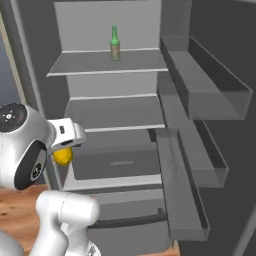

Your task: Place the beer on the top shelf of the fridge to keep it out of children's reach, and place the lemon and squash on lower shelves for easy access.

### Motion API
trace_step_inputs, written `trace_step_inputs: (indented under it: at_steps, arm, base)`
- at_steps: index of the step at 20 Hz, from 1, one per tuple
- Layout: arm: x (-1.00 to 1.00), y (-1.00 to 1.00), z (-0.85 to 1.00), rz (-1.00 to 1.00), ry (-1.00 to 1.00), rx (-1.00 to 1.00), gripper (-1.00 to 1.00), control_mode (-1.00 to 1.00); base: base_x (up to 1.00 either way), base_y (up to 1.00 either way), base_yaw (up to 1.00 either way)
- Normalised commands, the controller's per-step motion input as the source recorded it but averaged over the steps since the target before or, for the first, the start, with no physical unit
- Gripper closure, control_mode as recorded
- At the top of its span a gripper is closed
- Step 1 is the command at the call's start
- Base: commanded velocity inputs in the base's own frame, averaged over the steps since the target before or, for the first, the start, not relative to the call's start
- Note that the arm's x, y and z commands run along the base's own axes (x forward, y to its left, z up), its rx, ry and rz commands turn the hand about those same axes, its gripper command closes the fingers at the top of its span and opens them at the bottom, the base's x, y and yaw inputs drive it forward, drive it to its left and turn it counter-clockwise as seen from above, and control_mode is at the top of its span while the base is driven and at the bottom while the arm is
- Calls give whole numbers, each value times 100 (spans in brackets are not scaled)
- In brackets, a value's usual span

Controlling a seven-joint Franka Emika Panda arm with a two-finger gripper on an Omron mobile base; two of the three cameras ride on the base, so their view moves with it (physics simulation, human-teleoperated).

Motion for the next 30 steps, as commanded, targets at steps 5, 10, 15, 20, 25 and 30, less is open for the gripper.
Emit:
trace_step_inputs:
  at_steps: [5,10,15,20,25,30]
  arm:
    - [0,0,0,0,0,0,100,100]
    - [0,0,0,0,0,0,100,100]
    - [12,0,-2,2,0,0,100,-100]
    - [67,-8,-19,7,0,0,100,-100]
    - [81,0,-34,3,0,0,100,-100]
    - [87,0,-50,2,0,0,100,-100]
  base:
    - [76,-40,9]
    - [68,-41,11]
    - [50,-5,9]
    - [0,0,0]
    - [0,0,0]
    - [0,0,0]
